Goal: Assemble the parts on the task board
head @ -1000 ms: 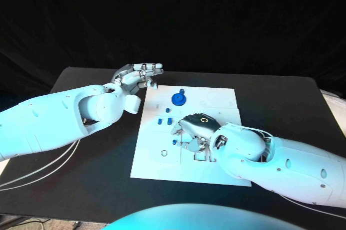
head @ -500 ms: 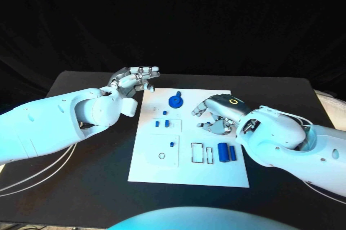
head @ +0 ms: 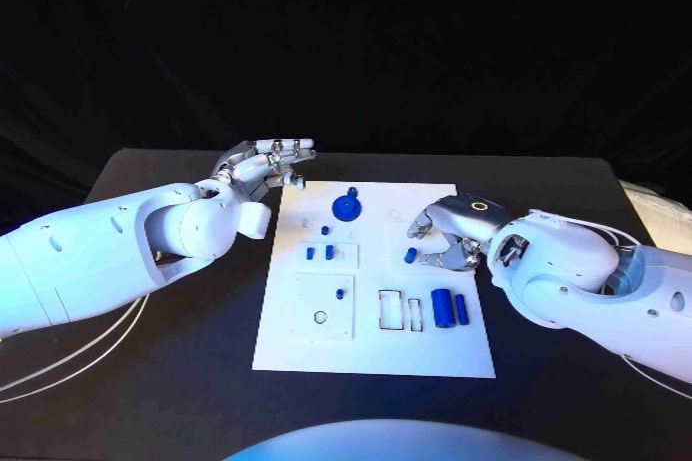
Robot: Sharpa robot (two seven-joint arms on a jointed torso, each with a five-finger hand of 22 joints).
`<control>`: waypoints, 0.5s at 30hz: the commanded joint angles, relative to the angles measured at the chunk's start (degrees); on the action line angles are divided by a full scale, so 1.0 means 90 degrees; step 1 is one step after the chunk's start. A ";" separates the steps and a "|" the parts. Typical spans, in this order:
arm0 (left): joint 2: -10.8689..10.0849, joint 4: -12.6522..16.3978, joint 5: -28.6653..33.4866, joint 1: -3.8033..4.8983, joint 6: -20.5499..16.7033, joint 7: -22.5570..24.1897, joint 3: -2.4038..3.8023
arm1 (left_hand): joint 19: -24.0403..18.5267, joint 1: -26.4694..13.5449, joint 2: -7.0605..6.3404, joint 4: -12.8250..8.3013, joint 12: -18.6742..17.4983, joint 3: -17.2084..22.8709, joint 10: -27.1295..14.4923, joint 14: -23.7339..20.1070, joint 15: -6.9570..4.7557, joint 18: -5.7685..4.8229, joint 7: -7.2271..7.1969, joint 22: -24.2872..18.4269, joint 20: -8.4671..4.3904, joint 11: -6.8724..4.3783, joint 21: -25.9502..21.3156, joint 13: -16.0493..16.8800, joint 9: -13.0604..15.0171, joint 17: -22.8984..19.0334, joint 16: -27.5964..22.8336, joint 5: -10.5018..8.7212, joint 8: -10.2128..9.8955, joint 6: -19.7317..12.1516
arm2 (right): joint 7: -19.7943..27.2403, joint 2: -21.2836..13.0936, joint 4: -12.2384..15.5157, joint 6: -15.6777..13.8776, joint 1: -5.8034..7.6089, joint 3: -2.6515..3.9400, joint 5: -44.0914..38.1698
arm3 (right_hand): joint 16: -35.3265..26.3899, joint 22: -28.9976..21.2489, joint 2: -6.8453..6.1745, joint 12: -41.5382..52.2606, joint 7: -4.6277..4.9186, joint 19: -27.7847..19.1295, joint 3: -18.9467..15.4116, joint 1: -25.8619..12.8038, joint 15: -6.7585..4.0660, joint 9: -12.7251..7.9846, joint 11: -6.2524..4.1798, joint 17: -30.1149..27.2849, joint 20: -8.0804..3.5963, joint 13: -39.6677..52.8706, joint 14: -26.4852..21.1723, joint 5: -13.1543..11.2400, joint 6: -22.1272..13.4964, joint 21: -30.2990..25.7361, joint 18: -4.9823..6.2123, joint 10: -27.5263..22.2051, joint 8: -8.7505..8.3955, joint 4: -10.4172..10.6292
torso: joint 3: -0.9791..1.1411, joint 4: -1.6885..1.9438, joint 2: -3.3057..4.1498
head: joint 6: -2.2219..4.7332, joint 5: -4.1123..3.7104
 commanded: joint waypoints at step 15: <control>0.0000 -0.0001 -0.0036 0.0002 0.0173 -0.0017 0.0004 | -0.0048 0.0027 0.0031 -0.0009 0.0024 -0.0032 -0.0037 -0.0047 0.0016 0.0057 0.0002 -0.0010 -0.0003 -0.0014 -0.0037 -0.0007 -0.0006 -0.0003 -0.0002 -0.0013 -0.0020 -0.0047 | 0.0278 0.0247 -0.0125 0.0168 -0.0103 -0.0043 0.0049 | -0.0022 0.0062 0.0373 0.0239 -0.0043 0.0081 0.0284 0.0223 -0.0040 0.0040 -0.0045 0.0020 -0.0029 0.0000 0.0093 0.0018 0.0473 -0.0001 -0.0020 0.0706 0.0063 0.0069 | -0.0003 0.0007 0.0003 | -0.0026 0.0036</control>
